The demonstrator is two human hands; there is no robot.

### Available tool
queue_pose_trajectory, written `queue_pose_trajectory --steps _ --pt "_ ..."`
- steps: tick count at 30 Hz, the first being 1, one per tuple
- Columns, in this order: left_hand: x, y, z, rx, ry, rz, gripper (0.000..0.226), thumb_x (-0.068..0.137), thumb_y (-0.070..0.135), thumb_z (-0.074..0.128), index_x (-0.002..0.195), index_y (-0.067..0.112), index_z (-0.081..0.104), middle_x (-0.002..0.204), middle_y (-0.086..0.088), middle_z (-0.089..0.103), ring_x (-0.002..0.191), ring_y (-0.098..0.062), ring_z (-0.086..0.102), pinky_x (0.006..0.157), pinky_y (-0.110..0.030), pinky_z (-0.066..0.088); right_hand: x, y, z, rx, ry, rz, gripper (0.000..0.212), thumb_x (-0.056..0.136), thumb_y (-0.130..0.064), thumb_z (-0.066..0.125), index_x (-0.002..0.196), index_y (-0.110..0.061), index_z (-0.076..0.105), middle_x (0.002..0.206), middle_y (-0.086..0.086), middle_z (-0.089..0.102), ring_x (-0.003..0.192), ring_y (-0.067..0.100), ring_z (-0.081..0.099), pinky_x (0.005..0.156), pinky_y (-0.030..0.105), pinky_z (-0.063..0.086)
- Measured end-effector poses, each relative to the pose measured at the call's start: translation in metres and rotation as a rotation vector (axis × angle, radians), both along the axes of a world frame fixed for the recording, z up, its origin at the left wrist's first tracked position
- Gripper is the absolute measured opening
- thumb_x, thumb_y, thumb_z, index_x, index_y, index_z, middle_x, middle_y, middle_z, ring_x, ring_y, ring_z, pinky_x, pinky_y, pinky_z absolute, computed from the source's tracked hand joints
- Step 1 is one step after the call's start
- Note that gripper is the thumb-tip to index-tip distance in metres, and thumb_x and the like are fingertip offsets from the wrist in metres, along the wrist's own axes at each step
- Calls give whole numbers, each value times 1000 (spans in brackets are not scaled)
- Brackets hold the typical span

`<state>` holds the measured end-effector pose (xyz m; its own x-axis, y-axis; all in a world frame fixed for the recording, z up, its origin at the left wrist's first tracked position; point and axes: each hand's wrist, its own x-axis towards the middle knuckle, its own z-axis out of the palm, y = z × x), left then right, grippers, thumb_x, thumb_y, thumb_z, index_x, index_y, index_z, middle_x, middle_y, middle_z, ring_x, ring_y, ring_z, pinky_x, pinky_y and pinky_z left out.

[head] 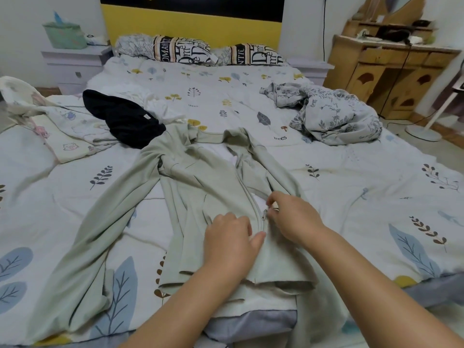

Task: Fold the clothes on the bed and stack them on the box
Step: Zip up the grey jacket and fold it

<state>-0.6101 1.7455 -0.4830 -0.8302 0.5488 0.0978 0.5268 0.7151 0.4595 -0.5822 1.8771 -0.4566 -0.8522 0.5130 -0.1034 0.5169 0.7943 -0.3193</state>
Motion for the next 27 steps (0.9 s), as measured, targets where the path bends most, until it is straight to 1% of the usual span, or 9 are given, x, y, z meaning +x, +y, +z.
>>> queue_pose_trajectory --steps 1,3,6,9,12,19,21,24,27 --pt "-3 7 -3 -60 -17 -23 41 85 58 49 94 20 60 100 1 58 101 -21 50 85 -33 39 -2 1 -1 25 12 26 19 93 -28 52 111 -26 59 111 -2 64 107 21 56 74 28 37" --pt "-9 18 -8 -140 -35 -44 48 80 64 51 92 19 60 97 -1 61 97 -23 55 81 -34 39 -8 4 -4 57 28 68 14 89 -27 58 100 -29 66 106 -4 67 105 18 58 76 27 41" --pt "-19 21 -12 -197 -58 -123 29 84 46 54 74 20 50 84 -1 59 90 -24 58 68 -29 35 -19 10 -12 44 -6 101 10 85 -24 61 87 -27 70 99 -2 69 97 19 60 75 28 45" --pt "-30 14 -12 -218 -114 -169 37 83 35 58 59 17 36 63 3 43 74 -22 49 62 -26 33 -32 14 -20 23 21 107 12 86 -19 58 88 -22 70 98 0 68 96 20 60 72 28 44" --pt "-36 5 -14 -242 -155 -251 39 78 37 64 57 16 38 57 4 40 68 -18 47 60 -24 34 -54 21 -20 85 90 82 13 91 -18 54 92 -19 68 102 3 65 98 23 57 69 27 36" --pt "-52 -7 -10 -347 -328 -377 42 73 43 70 54 16 43 57 5 45 70 -16 50 66 -25 40 -118 31 -13 128 173 49 14 90 -13 52 92 -15 66 107 5 60 99 27 57 73 28 38" --pt "-62 -2 -5 -333 -380 -341 45 75 52 67 57 15 48 60 4 49 71 -19 54 69 -27 44 -126 32 -14 71 217 55 14 92 -16 51 93 -12 65 104 8 63 99 28 57 74 30 39" --pt "-80 18 0 -150 -226 -77 53 83 64 50 61 16 45 64 1 50 73 -22 53 66 -30 41 -129 34 -16 -33 279 94 13 91 -20 55 91 -13 66 97 8 68 96 26 58 77 32 41" --pt "-103 46 -2 25 -146 91 47 86 60 47 69 16 45 78 -1 58 81 -24 56 65 -30 37 -130 37 -15 -97 309 129 10 89 -20 59 87 -15 67 90 4 69 89 21 59 79 32 46"
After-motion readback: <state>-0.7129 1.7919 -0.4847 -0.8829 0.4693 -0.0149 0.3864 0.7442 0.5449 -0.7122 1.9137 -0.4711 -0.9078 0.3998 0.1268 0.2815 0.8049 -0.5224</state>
